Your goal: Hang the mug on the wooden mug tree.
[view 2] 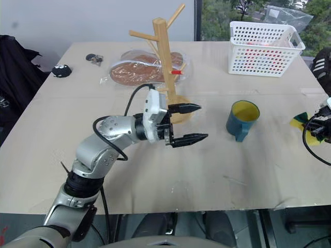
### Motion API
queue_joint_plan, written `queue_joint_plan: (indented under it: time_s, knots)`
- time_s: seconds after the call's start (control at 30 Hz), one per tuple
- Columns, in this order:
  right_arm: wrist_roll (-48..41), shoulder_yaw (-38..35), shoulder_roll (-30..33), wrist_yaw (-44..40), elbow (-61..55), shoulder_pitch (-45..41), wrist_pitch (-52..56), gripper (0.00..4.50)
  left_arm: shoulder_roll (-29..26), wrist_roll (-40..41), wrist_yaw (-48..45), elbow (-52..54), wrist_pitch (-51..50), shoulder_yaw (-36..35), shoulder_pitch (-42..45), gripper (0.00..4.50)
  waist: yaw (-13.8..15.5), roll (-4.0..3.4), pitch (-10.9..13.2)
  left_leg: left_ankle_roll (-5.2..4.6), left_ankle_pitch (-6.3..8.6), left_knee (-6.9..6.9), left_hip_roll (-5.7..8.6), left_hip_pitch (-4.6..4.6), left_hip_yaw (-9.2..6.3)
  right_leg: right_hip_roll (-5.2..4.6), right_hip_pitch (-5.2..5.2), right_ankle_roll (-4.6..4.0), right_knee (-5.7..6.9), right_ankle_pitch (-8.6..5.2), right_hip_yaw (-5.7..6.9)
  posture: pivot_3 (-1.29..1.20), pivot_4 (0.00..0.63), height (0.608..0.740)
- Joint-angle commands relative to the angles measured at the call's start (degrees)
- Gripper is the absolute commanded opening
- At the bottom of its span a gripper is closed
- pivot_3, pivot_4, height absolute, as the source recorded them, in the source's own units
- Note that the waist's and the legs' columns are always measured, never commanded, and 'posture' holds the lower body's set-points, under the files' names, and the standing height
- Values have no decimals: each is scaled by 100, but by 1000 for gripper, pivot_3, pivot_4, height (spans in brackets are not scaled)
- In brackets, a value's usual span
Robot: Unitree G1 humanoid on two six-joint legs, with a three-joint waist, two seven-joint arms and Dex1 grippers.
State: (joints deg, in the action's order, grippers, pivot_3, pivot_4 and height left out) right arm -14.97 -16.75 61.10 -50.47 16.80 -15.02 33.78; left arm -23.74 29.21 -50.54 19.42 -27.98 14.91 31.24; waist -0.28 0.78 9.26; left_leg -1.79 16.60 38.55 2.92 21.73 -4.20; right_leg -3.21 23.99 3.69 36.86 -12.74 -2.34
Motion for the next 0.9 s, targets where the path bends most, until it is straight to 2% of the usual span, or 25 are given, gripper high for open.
queue_joint_plan:
  time_s: [0.03, 0.13, 0.17, 0.2, 0.23, 0.47, 0.57, 0.67, 0.8, 0.9]
  knots:
    - [92, -371, -24, 339, 260, -52, -418, 1907, 114, -147, -181, -65, 248, 129, 169, 4386, -6, -2, 0, 0, 0, 2, 0, 0, 1, 0, 0, 2, 0, 1, -2, 0, 150, 740]
    - [-6, -577, 76, 338, 212, -15, -439, 3267, 190, -157, -204, -109, 255, 111, 211, 4386, -13, -4, 0, 0, 0, 4, 1, 1, 3, -1, 1, 5, -1, 3, -6, 0, 150, 740]
    - [-47, -686, 105, 323, 89, 42, -403, 3901, 206, -163, -210, -109, 252, 106, 211, 4386, -13, -4, 0, 0, 0, 4, 1, 2, 2, 0, 1, 6, -1, 3, -6, 0, 150, 740]
    - [-120, -795, 124, 279, -73, 106, -305, 4290, 214, -173, -216, -108, 255, 103, 206, 4386, -13, -4, 0, 0, 0, 4, 1, 1, 2, 0, 1, 6, -1, 3, -5, 0, 150, 740]
    - [-172, -875, 134, 247, -194, 157, -230, 4413, 220, -180, -221, -106, 256, 102, 203, 4386, -11, -5, 0, 0, 0, 4, 1, 2, 0, 0, 1, 6, -1, 3, -4, 0, 150, 740]
    - [-542, -1416, 308, -43, -1309, 734, 420, 4413, 269, -200, -221, -52, 217, 93, 170, 4386, -5, -5, -1, -1, 1, 10, -1, 0, -6, 2, -10, 7, -2, 4, -1, 0, 150, 740]
    - [-1057, -1455, 168, -79, -2164, 749, 1093, 4413, 265, -206, -227, -44, 218, 84, 158, 4386, -19, -6, -1, -2, 1, 16, 0, 0, -7, 2, -13, 12, -2, 7, -2, 0, 150, 740]
    - [-1626, -1363, -175, 191, -3085, 716, 1854, 4413, 247, -237, -215, -6, 221, 82, 138, 4386, -35, -5, -1, -1, 1, 17, -5, -1, -9, 6, -15, 13, -2, 8, -1, 0, 150, 740]
    - [-2067, -1241, -811, 743, -4268, 1113, 2603, 4413, 169, -237, -179, 112, 164, 35, 63, 4386, 35, -5, -1, -1, 1, 22, -5, 1, -26, 7, -21, 13, -2, 8, 10, 0, 150, 740]
    - [-1926, -1017, -1793, 1902, -4819, 1086, 2907, 4413, 46, -300, -126, 221, 141, 37, -28, 4386, 85, -4, -2, -1, 1, 25, -3, 6, -31, 5, -22, 13, -7, 8, 12, 0, 150, 740]
